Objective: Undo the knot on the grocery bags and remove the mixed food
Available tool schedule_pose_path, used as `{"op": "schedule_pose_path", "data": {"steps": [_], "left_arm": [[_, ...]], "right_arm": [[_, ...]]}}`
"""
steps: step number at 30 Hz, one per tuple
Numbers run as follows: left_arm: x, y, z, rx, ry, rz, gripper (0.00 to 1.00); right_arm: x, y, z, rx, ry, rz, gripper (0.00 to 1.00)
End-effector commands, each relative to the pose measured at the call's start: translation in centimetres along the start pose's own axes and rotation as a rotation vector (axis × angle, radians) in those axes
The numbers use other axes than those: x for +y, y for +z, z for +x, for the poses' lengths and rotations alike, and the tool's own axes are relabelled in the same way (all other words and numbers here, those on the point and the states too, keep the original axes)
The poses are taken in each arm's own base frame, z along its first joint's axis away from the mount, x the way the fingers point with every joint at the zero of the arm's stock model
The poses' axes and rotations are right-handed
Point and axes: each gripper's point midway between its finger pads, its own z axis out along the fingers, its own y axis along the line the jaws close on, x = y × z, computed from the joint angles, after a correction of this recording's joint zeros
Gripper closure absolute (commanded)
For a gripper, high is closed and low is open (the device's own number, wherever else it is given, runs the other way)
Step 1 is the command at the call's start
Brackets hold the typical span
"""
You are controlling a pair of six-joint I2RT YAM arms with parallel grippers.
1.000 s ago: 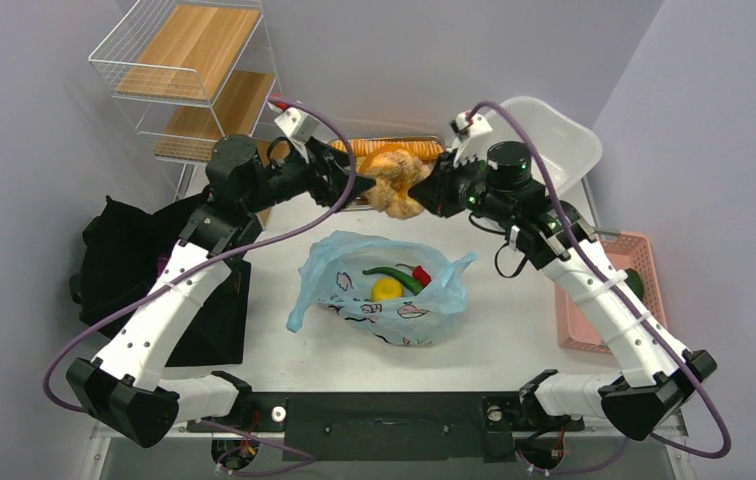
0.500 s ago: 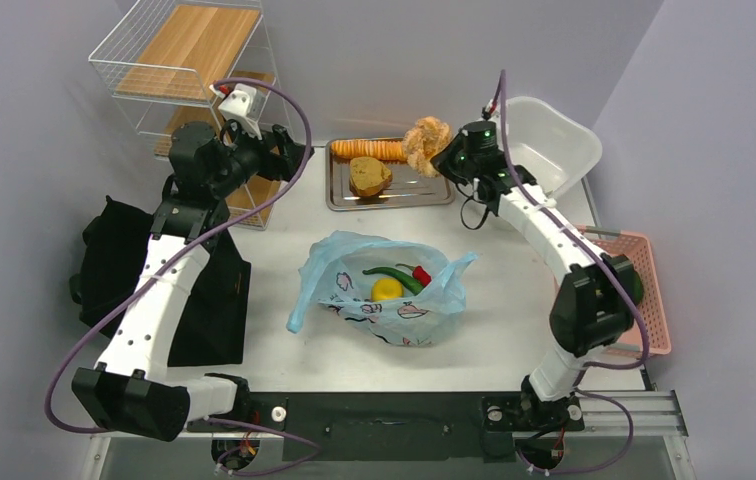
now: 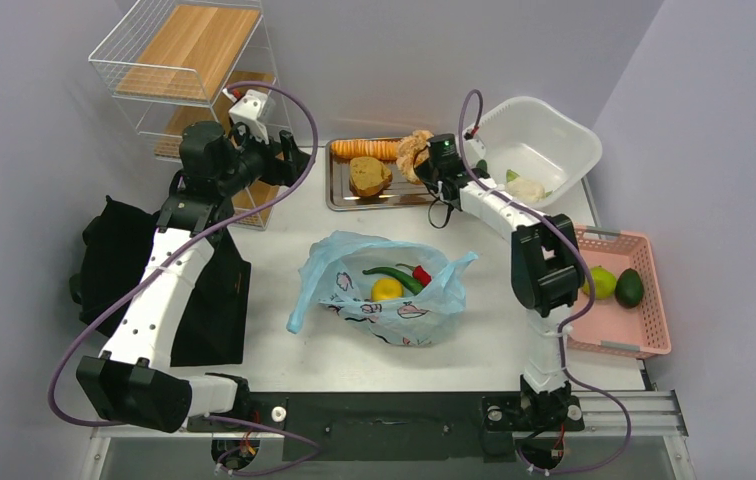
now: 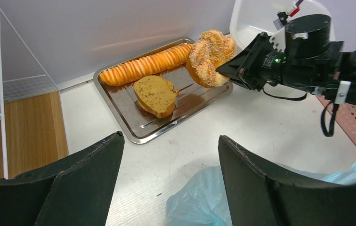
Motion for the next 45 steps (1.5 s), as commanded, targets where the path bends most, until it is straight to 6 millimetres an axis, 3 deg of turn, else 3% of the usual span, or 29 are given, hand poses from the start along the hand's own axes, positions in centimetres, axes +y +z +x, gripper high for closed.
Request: {"op": "schedule_pose_path", "data": {"steps": [1, 10, 12, 17, 20, 25, 29, 30, 31, 32, 35, 38, 41, 45], "left_arm": [[0.1, -0.4, -1.4, -0.027, 0.032, -0.006, 0.29], [0.2, -0.2, -0.3, 0.008, 0.043, 0.002, 0.29], [0.2, -0.2, 0.0, 0.017, 0.046, 0.002, 0.29], [0.2, -0.3, 0.5, 0.028, 0.049, 0.003, 0.29], [0.1, -0.5, 0.7, 0.034, 0.050, 0.007, 0.29], [-0.4, -1.2, 0.8, 0.032, 0.069, 0.028, 0.29], [-2.1, -2.1, 1.5, 0.041, 0.129, 0.127, 0.29], [-2.7, -2.5, 1.8, 0.049, 0.148, 0.153, 0.29], [-3.3, -2.8, 2.6, 0.062, 0.193, 0.203, 0.29], [-4.1, -3.7, 3.0, 0.076, 0.214, 0.235, 0.29], [-6.8, -5.6, 5.9, 0.129, 0.347, 0.382, 0.29], [-9.6, -7.8, 8.4, 0.169, 0.451, 0.492, 0.34], [-13.1, -7.9, 11.6, 0.203, 0.590, 0.578, 0.54], [-16.1, -6.5, 14.4, 0.226, 0.676, 0.638, 0.81]], "right_arm": [[3.9, 1.0, -2.1, -0.095, 0.099, -0.088, 1.00], [2.5, 4.3, -1.1, -0.117, 0.143, -0.056, 0.99], [2.6, 4.8, -0.9, -0.115, 0.144, -0.062, 0.93], [2.9, 5.9, 0.4, -0.073, 0.150, -0.095, 0.54], [2.6, 5.9, 0.4, -0.072, 0.154, -0.090, 0.41], [2.2, 4.6, 0.9, -0.039, 0.156, -0.089, 0.31], [2.7, 1.9, 2.1, 0.025, 0.105, -0.134, 0.23], [4.1, 0.4, 1.7, 0.024, 0.099, -0.184, 0.21], [3.7, -0.1, 2.6, 0.056, 0.064, -0.195, 0.18], [5.2, -1.8, 2.0, 0.054, 0.049, -0.245, 0.14], [5.8, -5.3, 2.4, 0.109, -0.078, -0.326, 0.12], [5.9, -8.4, 1.0, 0.139, -0.181, -0.386, 0.11], [4.4, -10.4, 0.8, 0.228, -0.416, -0.446, 0.09], [4.3, -17.5, -0.1, 0.270, -0.769, -0.630, 0.09]]}}
